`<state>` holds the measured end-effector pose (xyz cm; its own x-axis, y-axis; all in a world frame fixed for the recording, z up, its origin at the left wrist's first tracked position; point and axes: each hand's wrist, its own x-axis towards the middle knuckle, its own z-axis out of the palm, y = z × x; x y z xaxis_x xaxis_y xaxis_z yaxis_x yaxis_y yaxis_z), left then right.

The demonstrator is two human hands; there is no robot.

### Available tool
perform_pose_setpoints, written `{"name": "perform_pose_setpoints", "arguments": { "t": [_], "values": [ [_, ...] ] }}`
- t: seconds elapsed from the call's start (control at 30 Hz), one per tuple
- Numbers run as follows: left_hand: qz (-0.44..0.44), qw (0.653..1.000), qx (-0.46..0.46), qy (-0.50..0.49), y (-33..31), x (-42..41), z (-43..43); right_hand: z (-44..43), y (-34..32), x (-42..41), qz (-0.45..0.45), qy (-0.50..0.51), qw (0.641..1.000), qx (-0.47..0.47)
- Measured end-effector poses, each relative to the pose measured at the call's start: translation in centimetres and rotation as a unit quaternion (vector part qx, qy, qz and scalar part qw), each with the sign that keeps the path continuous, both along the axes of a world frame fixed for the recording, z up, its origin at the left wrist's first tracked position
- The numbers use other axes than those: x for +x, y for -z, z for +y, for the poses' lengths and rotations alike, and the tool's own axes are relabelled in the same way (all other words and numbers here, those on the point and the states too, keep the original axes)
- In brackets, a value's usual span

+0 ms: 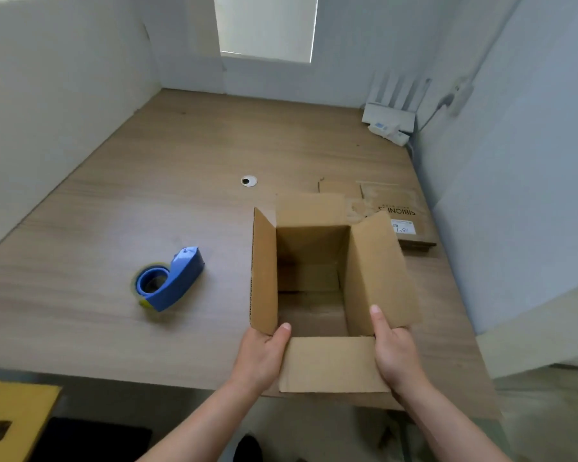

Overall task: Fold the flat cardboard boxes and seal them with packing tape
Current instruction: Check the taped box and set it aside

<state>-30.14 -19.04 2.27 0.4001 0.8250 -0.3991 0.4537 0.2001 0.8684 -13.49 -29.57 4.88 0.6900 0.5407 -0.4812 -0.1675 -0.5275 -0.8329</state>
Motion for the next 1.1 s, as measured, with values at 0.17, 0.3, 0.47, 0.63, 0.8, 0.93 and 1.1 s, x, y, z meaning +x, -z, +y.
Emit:
{"name": "perform_pose_setpoints", "arguments": {
  "t": [0.17,0.3,0.47,0.63,0.8,0.93,1.1],
  "values": [
    [-0.064,0.993,0.087,-0.055,-3.7,-2.1,0.0,1.3,-3.1,-1.4,-0.081,-0.04,0.993,0.072],
    [-0.091,0.973,0.153,-0.148,-6.7,-5.1,-1.3,2.8,-5.6,-2.8,-0.114,-0.114,0.974,0.16],
    [-0.074,0.939,0.178,-0.285,-8.7,-10.7,-5.6,4.3,-6.3,-6.7,-0.1,-0.244,0.943,0.203],
    [-0.038,0.885,0.152,-0.439,-8.3,-17.8,-11.7,4.2,-6.0,-15.1,-0.054,-0.377,0.891,0.246],
    [-0.005,0.822,0.085,-0.562,-6.8,-24.6,-17.9,3.0,-3.6,-23.6,-0.003,-0.501,0.836,0.225],
    [0.005,0.782,0.065,-0.62,-5.7,-29.4,-21.8,1.6,-2.3,-29.8,0.013,-0.576,0.797,0.182],
    [0.007,0.736,0.07,-0.674,-4.9,-35.5,-25.2,0.1,-1.6,-37.7,0.003,-0.637,0.764,0.104]
  ]
}}
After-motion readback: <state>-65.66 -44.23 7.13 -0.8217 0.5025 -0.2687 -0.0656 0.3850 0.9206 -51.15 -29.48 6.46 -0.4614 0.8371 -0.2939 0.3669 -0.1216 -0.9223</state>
